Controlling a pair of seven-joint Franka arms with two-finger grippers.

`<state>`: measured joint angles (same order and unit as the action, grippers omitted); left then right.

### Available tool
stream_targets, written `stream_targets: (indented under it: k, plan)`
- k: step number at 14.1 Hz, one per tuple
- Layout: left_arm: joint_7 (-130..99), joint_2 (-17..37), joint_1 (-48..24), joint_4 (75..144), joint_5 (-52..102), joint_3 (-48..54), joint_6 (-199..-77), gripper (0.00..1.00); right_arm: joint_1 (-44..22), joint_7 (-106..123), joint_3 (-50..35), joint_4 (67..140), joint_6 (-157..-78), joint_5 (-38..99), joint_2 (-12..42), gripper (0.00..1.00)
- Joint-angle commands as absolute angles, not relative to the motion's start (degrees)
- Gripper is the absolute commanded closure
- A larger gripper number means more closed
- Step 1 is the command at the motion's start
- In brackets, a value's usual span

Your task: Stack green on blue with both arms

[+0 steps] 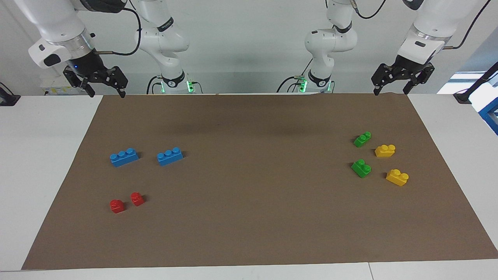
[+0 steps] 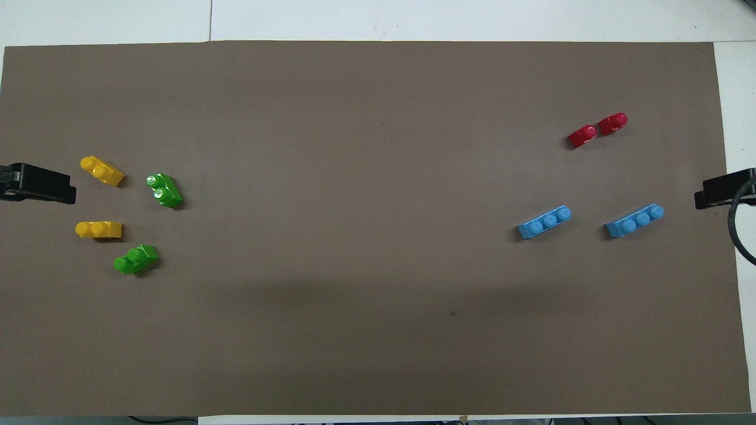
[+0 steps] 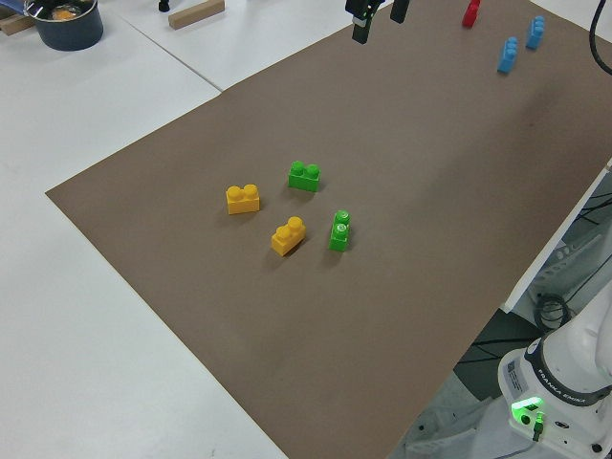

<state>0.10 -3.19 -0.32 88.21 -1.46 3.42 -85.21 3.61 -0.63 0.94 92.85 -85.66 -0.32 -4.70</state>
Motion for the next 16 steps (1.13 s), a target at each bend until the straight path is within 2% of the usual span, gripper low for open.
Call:
stream_targets:
  k: [1,5,10,14,16]
  plan:
    - [-0.44,-4.66,0.70,91.31,-0.70,3.25,-89.54,0.00,4.22,-6.39,0.53,94.04,-86.48,0.26,-5.80,0.00]
    - [-8.78,-6.50,1.06,95.61,-0.70,3.25,-93.24,0.00,4.83,-21.40,0.79,95.62,-86.84,2.79,-5.54,0.02]
    - [-9.05,-9.49,1.41,101.59,-0.62,3.25,-94.39,0.00,11.33,-36.56,0.88,100.36,-86.84,18.53,-4.57,0.01]
    - [-9.23,-10.72,4.22,107.30,0.70,3.08,-99.83,0.00,13.88,-39.81,0.88,100.81,-86.31,24.86,-0.10,0.00]
    - [-9.75,-10.29,4.31,108.02,0.97,3.08,-100.81,0.00,14.59,-42.43,0.88,101.51,-85.52,26.88,2.80,0.00]
